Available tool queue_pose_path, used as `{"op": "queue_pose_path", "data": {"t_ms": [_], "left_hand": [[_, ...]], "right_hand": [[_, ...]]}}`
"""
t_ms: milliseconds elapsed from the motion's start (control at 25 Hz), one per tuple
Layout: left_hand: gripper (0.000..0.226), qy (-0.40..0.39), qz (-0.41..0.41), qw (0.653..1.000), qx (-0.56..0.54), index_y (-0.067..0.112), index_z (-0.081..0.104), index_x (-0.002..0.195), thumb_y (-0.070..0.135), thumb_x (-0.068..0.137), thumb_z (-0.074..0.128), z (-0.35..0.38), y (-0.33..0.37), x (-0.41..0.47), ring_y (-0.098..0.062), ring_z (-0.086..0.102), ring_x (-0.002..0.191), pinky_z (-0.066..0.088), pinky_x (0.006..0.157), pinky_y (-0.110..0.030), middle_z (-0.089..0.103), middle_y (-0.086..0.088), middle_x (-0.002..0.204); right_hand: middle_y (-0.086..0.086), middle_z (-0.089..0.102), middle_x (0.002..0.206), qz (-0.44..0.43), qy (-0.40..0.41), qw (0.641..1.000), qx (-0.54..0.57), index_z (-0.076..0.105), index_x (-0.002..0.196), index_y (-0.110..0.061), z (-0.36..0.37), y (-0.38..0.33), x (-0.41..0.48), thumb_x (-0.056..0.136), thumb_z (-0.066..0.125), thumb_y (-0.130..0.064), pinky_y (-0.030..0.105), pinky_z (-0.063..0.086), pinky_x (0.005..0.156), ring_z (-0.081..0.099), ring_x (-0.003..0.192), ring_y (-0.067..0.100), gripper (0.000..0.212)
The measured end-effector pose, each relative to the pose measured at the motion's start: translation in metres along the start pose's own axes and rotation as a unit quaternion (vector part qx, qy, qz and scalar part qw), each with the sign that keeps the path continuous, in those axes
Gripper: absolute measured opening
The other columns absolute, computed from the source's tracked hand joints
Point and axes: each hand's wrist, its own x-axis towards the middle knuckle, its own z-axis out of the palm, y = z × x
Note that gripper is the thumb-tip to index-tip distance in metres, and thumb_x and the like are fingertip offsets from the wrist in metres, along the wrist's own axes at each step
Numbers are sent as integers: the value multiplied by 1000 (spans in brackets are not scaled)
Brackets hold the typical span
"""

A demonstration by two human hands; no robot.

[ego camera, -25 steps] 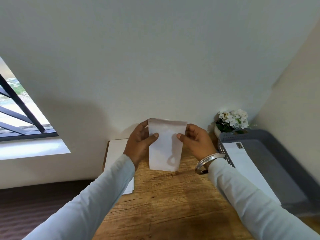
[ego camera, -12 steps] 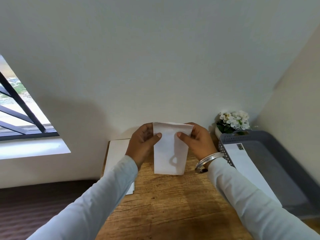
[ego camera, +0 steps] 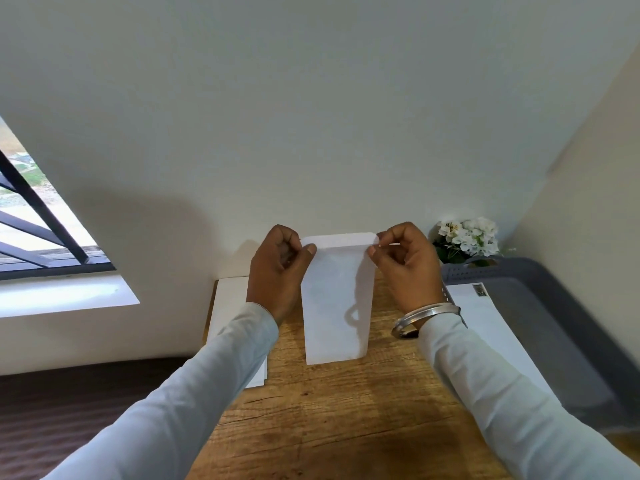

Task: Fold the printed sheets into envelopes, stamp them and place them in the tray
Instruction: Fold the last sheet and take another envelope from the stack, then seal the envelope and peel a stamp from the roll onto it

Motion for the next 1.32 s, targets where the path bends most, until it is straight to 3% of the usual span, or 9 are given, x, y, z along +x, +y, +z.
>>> {"op": "queue_pose_path", "data": {"t_ms": [80, 240, 480, 640, 840, 960, 1120, 1200, 1320], "left_hand": [[13, -3, 12, 1000, 4, 20, 59, 89, 9, 92, 66, -1, -2, -2, -13, 64, 85, 55, 80, -27, 65, 3, 86], [23, -40, 0, 998, 49, 33, 71, 107, 17, 92, 70, -7, -7, -6, -11, 66, 97, 59, 84, -29, 70, 14, 105], [8, -8, -13, 994, 108, 26, 76, 95, 24, 88, 74, -12, -9, -4, -6, 66, 91, 57, 81, -26, 73, 13, 94], [10, -23, -59, 996, 61, 23, 78, 98, 23, 90, 73, -8, -13, -8, -5, 71, 87, 56, 79, -20, 76, 12, 91], [12, -51, -164, 984, 46, 24, 77, 96, 21, 96, 66, -9, -47, -21, -10, 73, 81, 59, 65, -23, 76, 8, 90], [8, -62, -219, 970, 82, 23, 76, 89, 20, 93, 69, -7, -72, -32, -15, 74, 76, 62, 66, -31, 76, 5, 83], [14, -90, -277, 944, 156, 19, 74, 77, 30, 86, 77, -1, -104, -46, -15, 73, 66, 63, 69, -37, 74, 4, 69], [22, -119, -280, 928, 215, 20, 71, 71, 36, 83, 77, 1, -119, -51, -17, 71, 66, 62, 73, -37, 73, 5, 66], [25, -162, -251, 901, 315, 21, 66, 68, 40, 82, 75, 4, -132, -57, -15, 65, 72, 58, 78, -33, 68, 8, 70]], "right_hand": [[3, 71, 86, -7, -20, 1000, -16, 68, 87, -15, -2, 2, -1, 84, 71, 4, 47, 58, 77, 68, 80, 23, 19], [6, 70, 89, 1, -61, 997, -37, 73, 105, -18, -4, 3, -3, 84, 74, 1, 42, 59, 80, 64, 80, 17, 28], [2, 72, 89, 34, -91, 992, -78, 73, 98, -26, -5, 12, 2, 82, 79, -11, 48, 60, 80, 69, 85, 24, 23], [1, 77, 100, 119, -171, 978, -25, 72, 105, -21, -2, 25, -3, 88, 73, -5, 49, 59, 88, 73, 93, 21, 23], [4, 75, 90, 110, -155, 978, -87, 71, 90, -22, -5, 57, -5, 88, 71, -14, 55, 57, 85, 71, 86, 29, 9], [-3, 74, 85, 117, -155, 968, -158, 71, 86, -33, -6, 78, -6, 83, 73, -20, 49, 58, 82, 69, 83, 23, 13], [-3, 71, 89, 164, -155, 950, -215, 69, 86, -26, -8, 103, -14, 85, 74, -6, 29, 52, 76, 65, 85, 15, 20], [-5, 69, 90, 172, -174, 936, -254, 70, 90, -25, -8, 114, -20, 84, 74, -6, 22, 49, 74, 64, 85, 11, 20], [-6, 68, 89, 183, -201, 915, -299, 70, 94, -26, -9, 127, -27, 84, 75, -9, 24, 51, 76, 63, 85, 11, 20]]}}
